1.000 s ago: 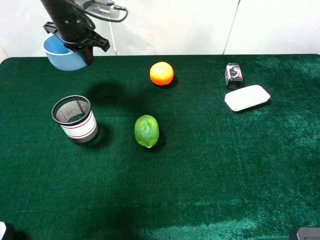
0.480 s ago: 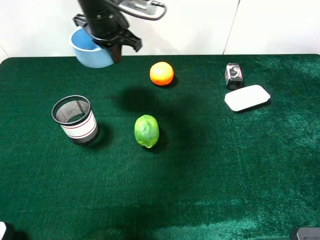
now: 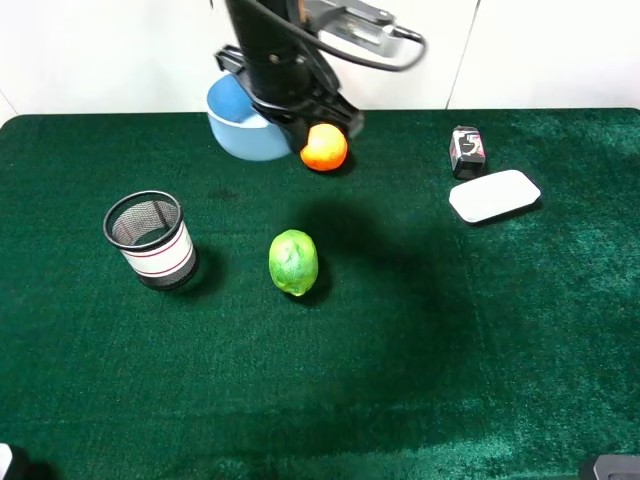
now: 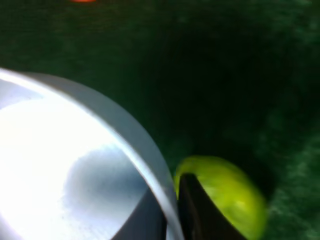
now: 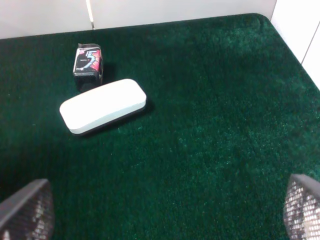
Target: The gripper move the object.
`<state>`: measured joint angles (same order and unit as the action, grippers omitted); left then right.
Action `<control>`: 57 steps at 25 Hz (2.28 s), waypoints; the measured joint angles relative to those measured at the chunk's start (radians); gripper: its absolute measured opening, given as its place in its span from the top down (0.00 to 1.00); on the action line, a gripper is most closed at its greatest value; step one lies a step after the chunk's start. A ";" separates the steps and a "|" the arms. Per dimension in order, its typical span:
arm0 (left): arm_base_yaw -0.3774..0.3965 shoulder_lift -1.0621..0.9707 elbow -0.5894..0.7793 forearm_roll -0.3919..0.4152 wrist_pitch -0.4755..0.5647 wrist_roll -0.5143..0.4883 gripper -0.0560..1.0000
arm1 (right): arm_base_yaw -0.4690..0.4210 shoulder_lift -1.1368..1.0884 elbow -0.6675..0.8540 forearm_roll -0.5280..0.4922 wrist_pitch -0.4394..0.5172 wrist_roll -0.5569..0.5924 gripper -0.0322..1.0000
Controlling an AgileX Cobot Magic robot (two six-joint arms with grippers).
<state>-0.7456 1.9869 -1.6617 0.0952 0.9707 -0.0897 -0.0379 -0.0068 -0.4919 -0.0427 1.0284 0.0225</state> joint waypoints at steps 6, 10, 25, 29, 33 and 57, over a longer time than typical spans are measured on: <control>-0.099 0.000 0.000 -0.003 -0.007 -0.035 0.90 | 0.000 0.000 0.000 0.000 0.000 0.000 0.30; -0.159 0.000 0.000 -0.004 -0.017 -0.063 0.90 | 0.000 0.000 0.000 0.000 0.000 0.000 0.30; -0.291 0.063 -0.005 -0.004 -0.085 -0.070 0.90 | 0.000 0.000 0.000 0.000 0.000 0.000 0.30; -0.319 0.093 -0.006 -0.004 -0.094 -0.072 0.90 | 0.000 0.000 0.000 0.000 0.000 0.000 0.30; -0.345 0.125 -0.006 -0.004 -0.113 -0.071 0.90 | 0.000 0.000 0.000 0.000 0.000 0.000 0.30; -0.402 0.291 -0.006 -0.015 -0.198 -0.071 0.90 | 0.000 0.000 0.000 0.000 0.000 0.000 0.30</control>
<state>-1.1477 2.2775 -1.6679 0.0797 0.7728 -0.1611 -0.0379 -0.0068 -0.4919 -0.0427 1.0284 0.0225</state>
